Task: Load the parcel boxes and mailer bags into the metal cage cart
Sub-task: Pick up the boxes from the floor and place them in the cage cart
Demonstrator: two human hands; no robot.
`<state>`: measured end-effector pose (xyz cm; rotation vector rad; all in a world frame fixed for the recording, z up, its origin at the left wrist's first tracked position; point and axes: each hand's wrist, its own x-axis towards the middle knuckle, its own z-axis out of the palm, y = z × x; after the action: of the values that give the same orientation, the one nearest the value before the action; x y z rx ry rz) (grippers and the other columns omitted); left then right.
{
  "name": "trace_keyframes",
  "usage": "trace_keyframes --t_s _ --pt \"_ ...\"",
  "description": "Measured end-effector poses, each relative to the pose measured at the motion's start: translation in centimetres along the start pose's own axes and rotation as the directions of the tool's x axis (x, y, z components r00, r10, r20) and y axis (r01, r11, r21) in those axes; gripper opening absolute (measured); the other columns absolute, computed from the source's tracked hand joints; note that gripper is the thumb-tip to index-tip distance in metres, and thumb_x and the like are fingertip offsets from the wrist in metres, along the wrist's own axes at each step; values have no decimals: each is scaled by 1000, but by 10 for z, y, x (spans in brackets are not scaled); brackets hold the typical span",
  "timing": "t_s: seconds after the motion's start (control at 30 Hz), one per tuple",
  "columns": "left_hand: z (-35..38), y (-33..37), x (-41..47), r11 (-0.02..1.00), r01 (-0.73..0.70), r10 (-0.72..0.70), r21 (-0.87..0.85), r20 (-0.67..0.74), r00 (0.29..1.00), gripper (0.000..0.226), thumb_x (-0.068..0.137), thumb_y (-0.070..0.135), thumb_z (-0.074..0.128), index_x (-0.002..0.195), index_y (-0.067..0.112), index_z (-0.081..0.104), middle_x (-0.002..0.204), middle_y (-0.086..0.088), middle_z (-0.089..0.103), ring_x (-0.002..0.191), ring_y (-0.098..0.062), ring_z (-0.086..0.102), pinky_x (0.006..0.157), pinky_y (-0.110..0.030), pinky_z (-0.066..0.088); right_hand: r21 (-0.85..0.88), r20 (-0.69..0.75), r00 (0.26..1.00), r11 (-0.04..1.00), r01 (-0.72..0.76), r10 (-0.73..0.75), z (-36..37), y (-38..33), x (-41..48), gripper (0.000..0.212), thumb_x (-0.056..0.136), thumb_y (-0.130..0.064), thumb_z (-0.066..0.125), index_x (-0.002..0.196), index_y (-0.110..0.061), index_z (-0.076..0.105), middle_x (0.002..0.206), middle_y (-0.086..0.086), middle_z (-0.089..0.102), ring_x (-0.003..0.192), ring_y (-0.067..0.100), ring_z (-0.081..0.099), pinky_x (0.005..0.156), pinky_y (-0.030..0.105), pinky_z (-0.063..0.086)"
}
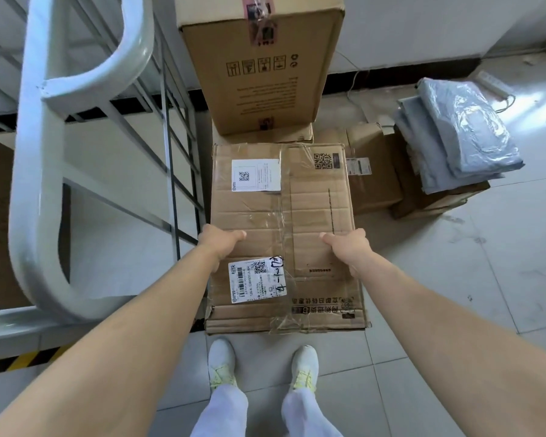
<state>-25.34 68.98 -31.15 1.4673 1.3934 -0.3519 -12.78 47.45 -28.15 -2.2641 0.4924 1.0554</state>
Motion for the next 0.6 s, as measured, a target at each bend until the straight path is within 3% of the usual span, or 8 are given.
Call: trace_keyframes --t_s 0.1,0.23,0.33,0.47,0.6 --pt "3 8 -9 995 58 -58 -87 13 998 103 59 49 82 141 7 36 137 -14 51 122 -33 52 103 -48 43 134 27 998 989 -59 56 3 1 7 97 74 -47 76 145 -6 24 146 13 39 128 34 44 107 49 38" --pt "5 11 -4 989 67 -67 -132 0 998 101 69 43 82 145 4 29 143 -16 45 129 -32 46 108 -45 36 167 14 999 985 -44 42 6 3 20 100 65 -53 79 141 -5 34 138 14 48 119 34 52 100 47 46" --pt "10 10 0 993 37 -45 -114 -66 997 102 71 39 82 146 2 23 147 -16 40 131 -32 43 107 -43 37 154 -35 999 988 0 6 8 4 20 91 70 -48 80 137 -4 36 133 14 52 115 33 55 96 43 49" --pt "19 9 -6 997 48 -55 -54 -141 988 112 67 43 83 148 3 17 152 -14 29 135 -33 36 110 -46 34 141 -50 999 990 13 -6 8 8 21 93 71 -49 80 138 -3 33 133 14 52 116 32 54 95 41 48" --pt "24 6 -19 996 86 -91 -33 -198 976 111 64 45 84 145 3 21 150 -12 30 134 -33 34 111 -46 33 154 -43 999 988 29 -22 -2 15 10 97 71 -51 79 141 -2 33 130 13 53 111 30 55 91 38 49"
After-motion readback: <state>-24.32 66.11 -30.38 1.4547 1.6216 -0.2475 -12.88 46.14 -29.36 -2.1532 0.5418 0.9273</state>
